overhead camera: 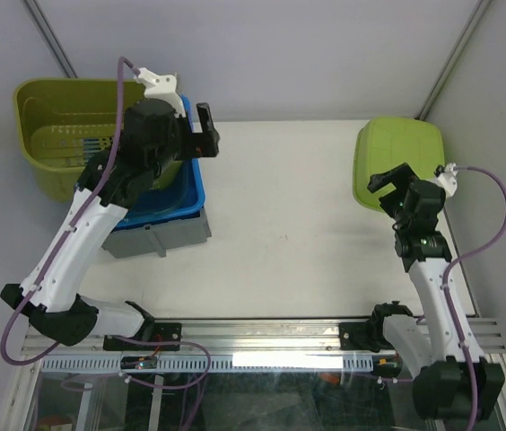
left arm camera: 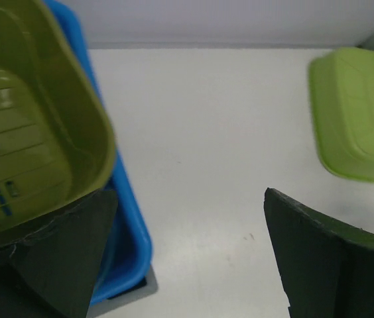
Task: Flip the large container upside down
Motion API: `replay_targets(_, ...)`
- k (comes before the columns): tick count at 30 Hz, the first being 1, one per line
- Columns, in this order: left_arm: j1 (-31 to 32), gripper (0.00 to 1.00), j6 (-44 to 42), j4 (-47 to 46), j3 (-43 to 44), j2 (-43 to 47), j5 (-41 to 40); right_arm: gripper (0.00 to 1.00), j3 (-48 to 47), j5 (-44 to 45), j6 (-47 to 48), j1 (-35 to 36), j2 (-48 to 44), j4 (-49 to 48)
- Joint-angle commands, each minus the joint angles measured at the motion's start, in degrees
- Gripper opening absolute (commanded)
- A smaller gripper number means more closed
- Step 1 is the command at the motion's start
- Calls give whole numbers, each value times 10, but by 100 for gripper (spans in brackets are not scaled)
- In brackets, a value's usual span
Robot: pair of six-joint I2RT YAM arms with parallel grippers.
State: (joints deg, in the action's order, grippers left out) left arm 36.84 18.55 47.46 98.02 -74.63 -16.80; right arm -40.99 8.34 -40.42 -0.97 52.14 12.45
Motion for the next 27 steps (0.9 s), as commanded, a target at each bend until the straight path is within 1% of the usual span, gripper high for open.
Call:
replay_targets(1,-49,99,-31,66,84,-45,-130,99,27,-2,21,1,-94,51)
replay_targets(2,-59,99,-38,78,104,-64,-148,99,28,-1,22,1,-109,57)
replay_targets(3,-70,99,-40,91,122,-102,-163,99,28,-1,23,1,-120,64)
replay_targets(4,-80,99,-44,102,145,-130,-166,99,28,-3,24,1,-129,69)
replay_targets(9,-95,99,-66,105,203,-243,-200,99,19,-14,26,1,-141,97)
replay_targets(12,-103,98,-63,108,226,-305,-241,99,19,-19,28,1,-141,108)
replay_targets(15,-107,95,-58,107,226,-340,-272,99,19,-18,30,1,-147,118)
replay_targets(18,-107,88,-57,107,212,-361,-290,99,21,-14,34,2,-158,119)
replay_targets(23,-106,63,-44,98,183,-350,-295,99,19,-4,39,1,-166,119)
replay_targets(27,-106,60,-47,91,173,-332,-296,99,17,-14,35,1,-158,116)
